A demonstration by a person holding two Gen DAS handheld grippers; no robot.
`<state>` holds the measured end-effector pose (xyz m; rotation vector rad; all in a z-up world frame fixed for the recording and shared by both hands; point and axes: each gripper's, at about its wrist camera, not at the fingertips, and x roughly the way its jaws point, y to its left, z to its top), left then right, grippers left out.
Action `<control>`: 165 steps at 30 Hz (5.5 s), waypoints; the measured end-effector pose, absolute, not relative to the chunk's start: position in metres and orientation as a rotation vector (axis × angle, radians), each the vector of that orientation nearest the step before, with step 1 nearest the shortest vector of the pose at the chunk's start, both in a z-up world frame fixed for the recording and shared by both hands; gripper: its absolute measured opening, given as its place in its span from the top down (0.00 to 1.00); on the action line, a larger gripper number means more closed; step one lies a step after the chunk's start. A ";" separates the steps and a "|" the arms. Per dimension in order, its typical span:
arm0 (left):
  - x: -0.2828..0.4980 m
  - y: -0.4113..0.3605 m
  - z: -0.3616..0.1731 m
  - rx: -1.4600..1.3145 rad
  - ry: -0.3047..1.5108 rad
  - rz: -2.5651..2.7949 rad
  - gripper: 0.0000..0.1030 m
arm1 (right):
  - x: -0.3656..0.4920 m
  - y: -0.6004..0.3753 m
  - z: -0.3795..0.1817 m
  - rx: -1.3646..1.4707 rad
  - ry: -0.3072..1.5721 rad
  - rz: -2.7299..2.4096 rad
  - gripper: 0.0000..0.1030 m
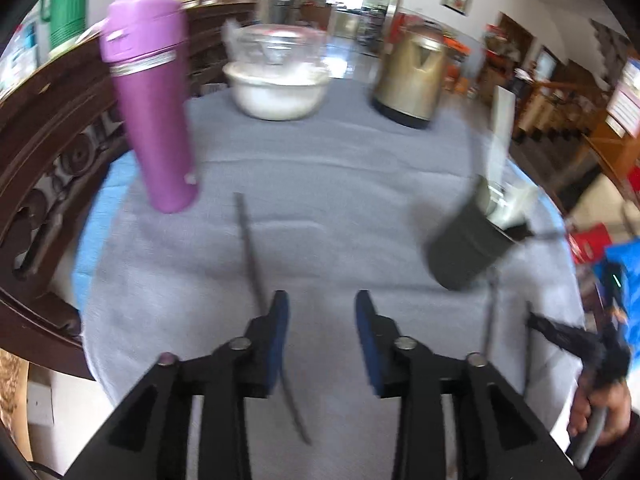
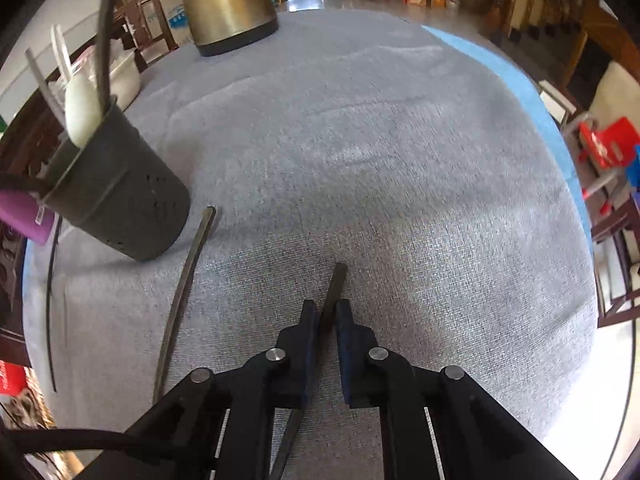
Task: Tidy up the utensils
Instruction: 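Close the left gripper on a dark chopstick lying on the cloth, then carry the chopsticks over the cup with both grippers and open them to drop, then move the left gripper to the last dark chopstick and close on it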
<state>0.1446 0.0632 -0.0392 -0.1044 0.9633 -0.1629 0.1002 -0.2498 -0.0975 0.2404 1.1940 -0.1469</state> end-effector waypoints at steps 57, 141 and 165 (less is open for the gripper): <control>0.127 0.008 0.098 -0.026 0.746 -0.347 0.94 | 0.042 -0.277 0.046 0.411 0.585 0.034 0.93; 0.129 -0.038 0.133 0.035 0.589 -0.347 0.93 | 0.102 -0.226 0.110 0.302 0.359 0.126 0.93; 0.121 -0.005 0.094 0.044 0.624 -0.275 0.55 | 0.082 -0.260 0.088 0.507 0.377 0.226 0.88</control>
